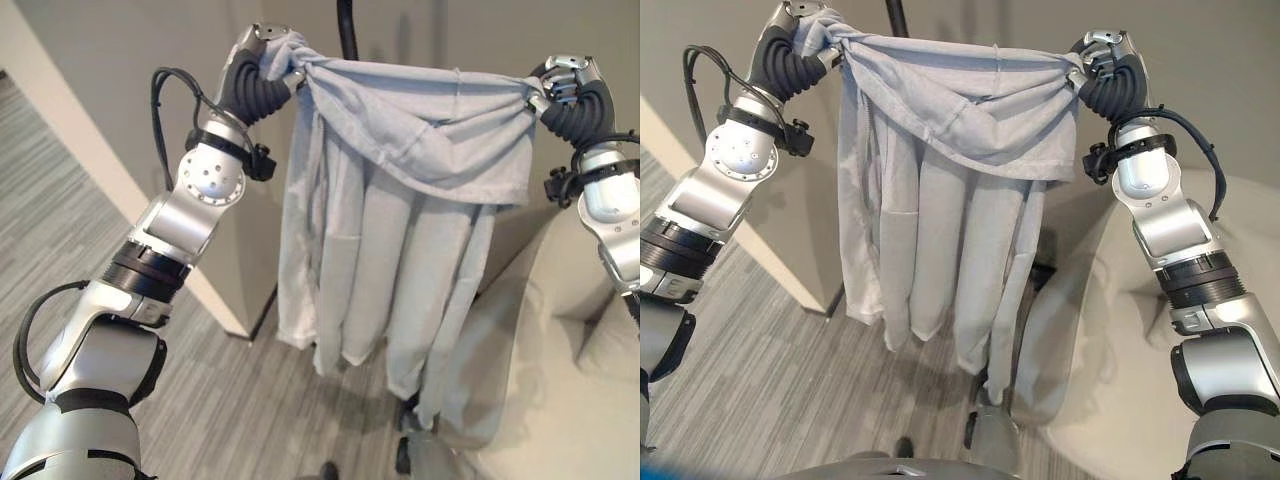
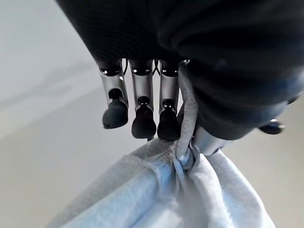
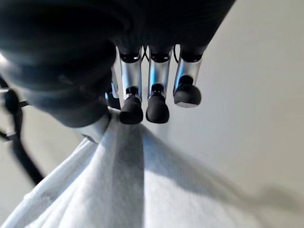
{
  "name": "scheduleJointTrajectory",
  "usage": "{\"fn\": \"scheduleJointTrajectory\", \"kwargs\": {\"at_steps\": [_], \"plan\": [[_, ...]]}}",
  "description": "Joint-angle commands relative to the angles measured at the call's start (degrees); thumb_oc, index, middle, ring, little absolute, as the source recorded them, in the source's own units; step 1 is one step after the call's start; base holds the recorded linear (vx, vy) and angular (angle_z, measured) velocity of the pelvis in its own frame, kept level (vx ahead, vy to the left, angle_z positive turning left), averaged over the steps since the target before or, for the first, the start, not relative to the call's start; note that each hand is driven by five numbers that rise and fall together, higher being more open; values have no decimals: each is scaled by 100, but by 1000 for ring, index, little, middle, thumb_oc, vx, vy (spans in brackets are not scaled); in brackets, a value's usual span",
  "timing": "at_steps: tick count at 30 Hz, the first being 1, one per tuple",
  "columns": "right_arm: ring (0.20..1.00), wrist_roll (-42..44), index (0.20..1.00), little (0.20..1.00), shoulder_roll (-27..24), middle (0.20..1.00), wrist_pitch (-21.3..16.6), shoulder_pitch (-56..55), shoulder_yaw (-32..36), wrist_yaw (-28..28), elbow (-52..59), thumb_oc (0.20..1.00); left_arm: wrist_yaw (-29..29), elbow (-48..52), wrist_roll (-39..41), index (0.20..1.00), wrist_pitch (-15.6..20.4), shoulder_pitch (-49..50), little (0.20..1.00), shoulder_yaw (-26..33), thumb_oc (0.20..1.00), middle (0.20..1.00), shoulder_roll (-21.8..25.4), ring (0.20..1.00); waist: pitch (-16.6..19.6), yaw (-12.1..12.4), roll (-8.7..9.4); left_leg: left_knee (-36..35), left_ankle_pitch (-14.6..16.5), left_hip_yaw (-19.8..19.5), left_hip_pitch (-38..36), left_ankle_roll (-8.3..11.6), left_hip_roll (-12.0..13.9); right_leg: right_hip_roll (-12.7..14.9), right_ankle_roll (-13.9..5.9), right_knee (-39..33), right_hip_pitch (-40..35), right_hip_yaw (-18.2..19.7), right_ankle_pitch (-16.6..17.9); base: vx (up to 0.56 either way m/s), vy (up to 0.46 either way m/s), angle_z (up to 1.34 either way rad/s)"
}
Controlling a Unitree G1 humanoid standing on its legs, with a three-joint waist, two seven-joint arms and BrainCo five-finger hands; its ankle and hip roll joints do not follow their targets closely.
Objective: Hang the clothes on the sofa on the clothes rack.
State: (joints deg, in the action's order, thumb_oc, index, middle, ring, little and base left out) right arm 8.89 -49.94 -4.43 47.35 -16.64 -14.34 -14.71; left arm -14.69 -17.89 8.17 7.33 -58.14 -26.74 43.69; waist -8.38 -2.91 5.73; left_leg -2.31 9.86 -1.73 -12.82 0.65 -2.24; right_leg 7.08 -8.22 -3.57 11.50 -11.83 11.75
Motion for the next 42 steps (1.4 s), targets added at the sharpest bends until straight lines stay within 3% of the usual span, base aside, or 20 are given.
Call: {"fn": "scheduleJointTrajectory", "kwargs": {"at_steps": [1, 2, 3, 4, 6, 7, 8, 9, 10, 11, 17, 30, 42], "plan": [[200, 36, 200, 200, -541, 200, -70, 483, 247, -190, -398, 200, -271, -43, 34, 200, 161, -22, 200, 520, 200, 200, 299, 200, 401, 147, -20, 624, 9, 76, 143, 573, 960, 77, -342, -83, -486, 143, -402, 336, -291, 48], [200, 36, 200, 200, -541, 200, -70, 485, 243, -190, -399, 200, -271, -43, 34, 200, 162, -19, 200, 523, 200, 200, 299, 200, 404, 139, -25, 632, 13, 68, 150, 575, 965, 74, -340, -83, -487, 134, -404, 291, -296, 24], [200, 64, 200, 200, -590, 200, -101, 476, 180, -169, -338, 200, -259, -60, 45, 200, 140, 38, 200, 556, 200, 200, 321, 200, 475, 177, 12, 1248, -468, 13, 342, 721, 1098, -89, -165, -118, -744, 47, -592, 312, -328, 7], [200, 77, 200, 200, -663, 200, -95, 465, 166, -188, -297, 200, -236, -27, 120, 200, 115, 61, 200, 612, 200, 200, 340, 200, 437, 234, 109, 2015, -847, 6, 688, 696, 1119, -161, 2, -143, -994, 40, -758, 296, -325, 15], [200, 77, 200, 200, -683, 200, -96, 419, 206, -220, -308, 200, -254, -28, 149, 200, 118, 67, 200, 645, 200, 200, 312, 200, 385, 210, 157, 2444, -924, 42, 985, 642, 1169, -177, 76, -143, -1109, 0, -869, 171, -187, 12], [200, 102, 200, 200, -799, 200, -55, 350, 276, -208, -302, 200, -206, -9, 200, 200, 105, 9, 200, 647, 200, 200, 251, 200, 264, 262, 243, 2542, -671, 272, 1540, 495, 1078, -118, 116, -143, -1303, -38, -1025, 175, -156, 11], [200, 102, 200, 200, -800, 200, -55, 343, 283, -207, -299, 200, -206, -10, 200, 200, 105, 6, 200, 642, 200, 200, 249, 200, 267, 263, 245, 2551, -666, 270, 1549, 493, 1077, -117, 114, -143, -1300, -39, -1026, 183, -61, 23], [200, 80, 200, 200, -910, 200, -65, 257, 349, -205, -270, 200, -204, -14, 191, 200, 101, -21, 200, 644, 200, 200, 194, 200, 197, 286, 250, 1999, -418, 386, 1849, 465, 920, -77, 67, -143, -1346, -31, -1040, 82, 22, 17], [200, 80, 200, 200, -921, 200, -64, 236, 368, -204, -261, 200, -206, -17, 190, 200, 99, -32, 200, 635, 200, 200, 182, 200, 209, 294, 261, 1944, -435, 392, 1829, 456, 900, -58, 57, -143, -1340, -32, -1048, 252, 133, 14], [200, -102, 200, 200, -1143, 200, -12, 112, 436, -217, -494, 200, -231, -8, 70, 200, 58, -28, 200, 524, 200, 200, 188, 200, 244, 409, 39, 462, -842, 388, 1840, 548, 819, -195, -22, -143, -1425, -48, -1187, 232, 144, 10], [200, -128, 200, 200, -595, 200, -9, 1, 445, -188, -318, 200, -135, 63, 34, 200, 74, 134, 200, 472, 200, 200, 62, 200, 506, 381, -67, -240, -1052, 462, 1214, 449, 584, -51, -97, -143, -1535, 70, -1143, 205, 145, -10], [200, -160, 200, 200, -427, 200, -113, -387, 810, -169, 241, 200, -163, 489, 122, 200, 133, 830, 200, 956, 200, 200, 274, 200, 562, 492, -9, -269, -867, 594, 983, 387, 557, 57, -179, -143, -1599, 74, -1150, 35, 33, -1], [200, -381, 200, 200, -185, 200, -350, -1383, 1731, 1, 1406, 200, -140, 1500, 96, 200, 264, 2112, 200, 2073, 200, 200, 389, 200, 620, 514, -72, -269, -767, 610, 779, 389, 589, 74, -169, -143, -1777, -37, -1234, 5, 1, -2]]}}
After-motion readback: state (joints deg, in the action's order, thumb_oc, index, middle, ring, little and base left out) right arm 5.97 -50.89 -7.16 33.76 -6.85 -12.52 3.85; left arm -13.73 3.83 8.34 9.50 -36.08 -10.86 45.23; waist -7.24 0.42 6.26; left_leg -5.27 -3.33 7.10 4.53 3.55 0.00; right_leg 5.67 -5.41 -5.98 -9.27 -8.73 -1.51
